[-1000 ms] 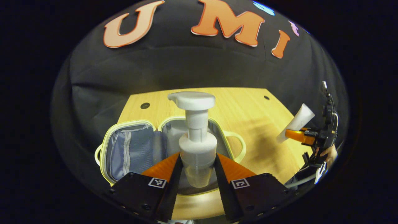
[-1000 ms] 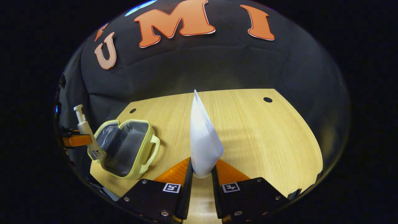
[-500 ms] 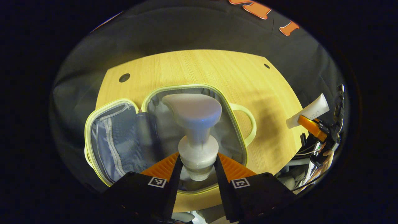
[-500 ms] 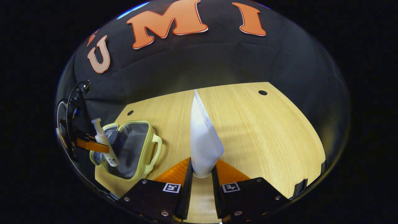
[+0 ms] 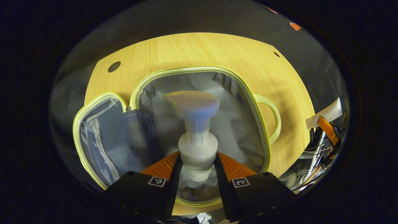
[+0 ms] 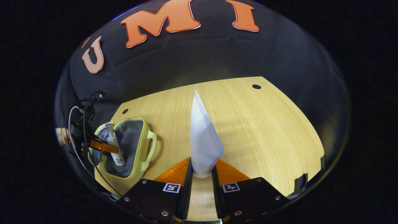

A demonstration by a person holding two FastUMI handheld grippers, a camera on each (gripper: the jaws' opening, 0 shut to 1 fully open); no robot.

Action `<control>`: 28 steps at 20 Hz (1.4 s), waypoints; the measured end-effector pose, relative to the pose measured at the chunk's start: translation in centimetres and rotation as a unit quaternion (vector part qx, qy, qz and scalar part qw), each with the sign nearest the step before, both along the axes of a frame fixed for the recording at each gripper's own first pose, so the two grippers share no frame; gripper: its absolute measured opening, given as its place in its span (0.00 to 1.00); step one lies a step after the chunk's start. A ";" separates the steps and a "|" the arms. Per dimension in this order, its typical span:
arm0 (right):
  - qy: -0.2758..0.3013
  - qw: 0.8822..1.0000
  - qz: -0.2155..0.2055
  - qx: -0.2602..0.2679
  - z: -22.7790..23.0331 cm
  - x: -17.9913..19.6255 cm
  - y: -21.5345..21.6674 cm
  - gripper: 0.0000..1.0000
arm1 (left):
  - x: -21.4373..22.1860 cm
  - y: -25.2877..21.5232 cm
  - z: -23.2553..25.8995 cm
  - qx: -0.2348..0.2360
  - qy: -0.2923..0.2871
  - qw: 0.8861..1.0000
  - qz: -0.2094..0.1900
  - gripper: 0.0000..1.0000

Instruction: First open the suitcase, pack the skin care products into it, and then close the suitcase.

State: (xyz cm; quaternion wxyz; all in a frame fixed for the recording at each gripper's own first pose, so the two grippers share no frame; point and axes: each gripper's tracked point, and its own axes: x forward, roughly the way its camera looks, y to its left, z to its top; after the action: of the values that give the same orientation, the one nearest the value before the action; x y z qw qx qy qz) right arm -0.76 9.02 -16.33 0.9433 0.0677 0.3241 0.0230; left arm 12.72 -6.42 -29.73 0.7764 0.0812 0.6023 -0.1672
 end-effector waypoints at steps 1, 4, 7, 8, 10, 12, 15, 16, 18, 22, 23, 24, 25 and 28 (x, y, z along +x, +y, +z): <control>0.004 1.000 0.000 0.000 -0.1 0.1 0.2 0.34 | 0.3 0.3 -0.7 0.009 0.002 1.000 0.007 0.61; 0.006 1.000 0.001 0.001 0.1 0.2 0.5 0.34 | 0.5 0.9 -1.7 0.013 0.000 0.999 0.029 0.62; 0.010 1.000 0.004 -0.001 0.6 0.6 0.7 0.34 | 1.0 -0.7 -0.1 -0.014 -0.030 0.999 0.021 0.88; 0.011 1.000 0.006 0.000 0.7 0.7 1.0 0.34 | 1.2 -1.0 0.7 -0.014 -0.047 0.999 0.015 1.00; 0.011 1.000 0.013 0.000 1.2 1.0 1.5 0.34 | 1.5 -0.8 2.1 -0.012 -0.081 0.997 0.006 0.99; 0.008 1.000 0.025 -0.003 2.2 1.2 2.5 0.34 | 1.7 -0.4 4.0 -0.014 -0.120 0.993 -0.002 0.99; 0.015 0.998 0.055 0.008 3.7 1.2 5.2 0.34 | 1.5 0.6 8.3 -0.020 -0.183 0.983 -0.006 0.99; 0.018 0.998 0.067 0.011 4.2 1.1 6.3 0.34 | 1.1 1.4 9.5 -0.022 -0.202 0.979 -0.004 0.99; 0.025 0.995 0.096 0.009 5.2 1.2 8.7 0.34 | 0.2 2.7 11.8 -0.030 -0.227 0.973 -0.001 0.99; 0.045 0.986 0.162 -0.010 6.3 0.9 14.0 0.34 | -1.2 7.3 15.2 -0.032 -0.268 0.963 0.018 0.99; 0.054 0.983 0.177 -0.011 6.4 0.7 15.4 0.34 | -1.4 8.8 15.7 -0.030 -0.278 0.960 0.025 0.99; 0.063 0.980 0.190 -0.009 6.5 0.5 16.8 0.34 | -1.6 10.2 16.1 -0.026 -0.288 0.957 0.033 0.99; 0.075 0.977 0.201 -0.004 6.5 0.3 18.3 0.34 | -2.1 11.7 16.6 -0.021 -0.298 0.953 0.043 0.99; 0.118 0.966 0.231 0.002 4.8 -0.3 22.3 0.34 | -3.5 15.0 18.3 -0.011 -0.331 0.942 0.051 0.99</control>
State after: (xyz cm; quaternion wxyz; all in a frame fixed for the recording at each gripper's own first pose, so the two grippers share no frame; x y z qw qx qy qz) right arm -1.09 31.29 -11.49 0.8671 -0.0046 0.4401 0.2330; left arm 9.18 8.59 -11.38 0.9403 0.0923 0.3126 -0.0979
